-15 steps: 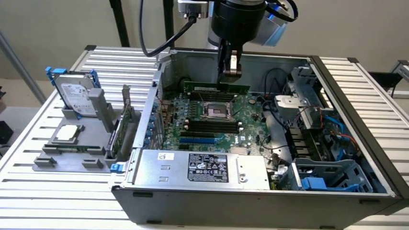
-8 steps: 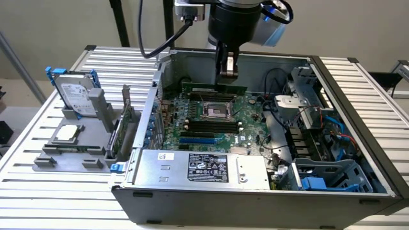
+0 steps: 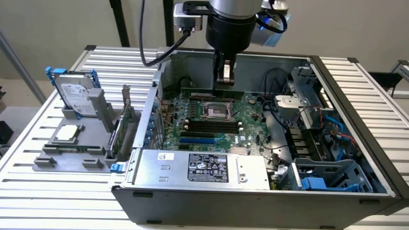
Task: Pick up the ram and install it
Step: 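Insert the ram into the slot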
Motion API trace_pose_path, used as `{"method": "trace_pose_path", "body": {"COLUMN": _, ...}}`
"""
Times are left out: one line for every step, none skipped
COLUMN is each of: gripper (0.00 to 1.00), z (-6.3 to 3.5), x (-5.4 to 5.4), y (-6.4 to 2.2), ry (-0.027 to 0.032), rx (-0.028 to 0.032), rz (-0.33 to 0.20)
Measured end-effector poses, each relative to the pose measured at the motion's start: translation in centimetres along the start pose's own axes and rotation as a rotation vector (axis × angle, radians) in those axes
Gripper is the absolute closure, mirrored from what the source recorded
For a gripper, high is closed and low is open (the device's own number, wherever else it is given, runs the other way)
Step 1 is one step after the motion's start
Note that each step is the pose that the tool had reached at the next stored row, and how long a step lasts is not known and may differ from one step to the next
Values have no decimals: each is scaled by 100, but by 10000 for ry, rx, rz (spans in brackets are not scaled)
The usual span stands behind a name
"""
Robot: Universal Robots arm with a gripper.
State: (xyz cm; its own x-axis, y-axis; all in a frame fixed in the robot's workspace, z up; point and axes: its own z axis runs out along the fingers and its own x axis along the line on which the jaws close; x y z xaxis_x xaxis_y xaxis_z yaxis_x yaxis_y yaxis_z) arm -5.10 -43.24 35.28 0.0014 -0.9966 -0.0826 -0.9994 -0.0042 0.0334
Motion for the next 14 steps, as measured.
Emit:
{"method": "trace_pose_path", "body": {"gripper": 87, "z": 17, "x": -3, "y": -1, "ry": 1, "rx": -1, "rz": 0}}
{"method": "trace_pose_path", "body": {"gripper": 87, "z": 36, "x": -8, "y": -4, "ry": 1, "rx": -1, "rz": 0}}
{"method": "trace_pose_path", "body": {"gripper": 87, "z": 54, "x": -12, "y": -8, "ry": 1, "rx": -1, "rz": 0}}
{"method": "trace_pose_path", "body": {"gripper": 87, "z": 73, "x": -16, "y": -14, "ry": 1, "rx": -1, "rz": 0}}
{"method": "trace_pose_path", "body": {"gripper": 87, "z": 92, "x": -20, "y": -21, "ry": 1, "rx": -1, "rz": 0}}
{"method": "trace_pose_path", "body": {"gripper": 87, "z": 110, "x": -24, "y": -28, "ry": 1, "rx": -1, "rz": 1}}
{"method": "trace_pose_path", "body": {"gripper": 87, "z": 128, "x": -29, "y": -40, "ry": 0, "rx": 0, "rz": 0}}
{"method": "trace_pose_path", "body": {"gripper": 87, "z": 146, "x": -36, "y": -55, "ry": 0, "rx": 0, "rz": 0}}
{"method": "trace_pose_path", "body": {"gripper": 87, "z": 164, "x": -43, "y": -71, "ry": 0, "rx": -1, "rz": -1}}
{"method": "trace_pose_path", "body": {"gripper": 87, "z": 183, "x": -51, "y": -87, "ry": 0, "rx": 0, "rz": 1}}
{"method": "trace_pose_path", "body": {"gripper": 87, "z": 202, "x": -61, "y": -105, "ry": 1, "rx": -1, "rz": 1}}
{"method": "trace_pose_path", "body": {"gripper": 87, "z": 220, "x": -69, "y": -123, "ry": 2, "rx": -1, "rz": 1}}
{"method": "trace_pose_path", "body": {"gripper": 87, "z": 239, "x": -77, "y": -133, "ry": 5, "rx": 0, "rz": 0}}
{"method": "trace_pose_path", "body": {"gripper": 87, "z": 254, "x": -85, "y": -134, "ry": 13, "rx": 0, "rz": 7}}
